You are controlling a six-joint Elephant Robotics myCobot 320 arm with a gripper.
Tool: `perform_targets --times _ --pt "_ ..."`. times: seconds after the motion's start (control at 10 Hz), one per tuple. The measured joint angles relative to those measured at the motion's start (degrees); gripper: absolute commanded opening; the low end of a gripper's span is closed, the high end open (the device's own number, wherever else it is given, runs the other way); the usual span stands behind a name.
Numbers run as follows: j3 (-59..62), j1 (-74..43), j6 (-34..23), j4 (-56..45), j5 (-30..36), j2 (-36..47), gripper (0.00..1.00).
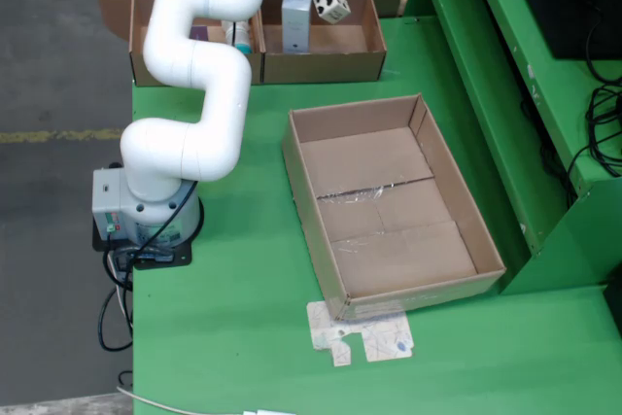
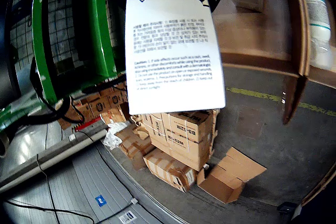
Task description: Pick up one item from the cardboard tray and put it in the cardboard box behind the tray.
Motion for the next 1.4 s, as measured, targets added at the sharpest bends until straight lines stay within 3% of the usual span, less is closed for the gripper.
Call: perform_targets --times 1.4 --pt "0.1 6.6 0.7 0.0 1.0 -2.6 0.0"
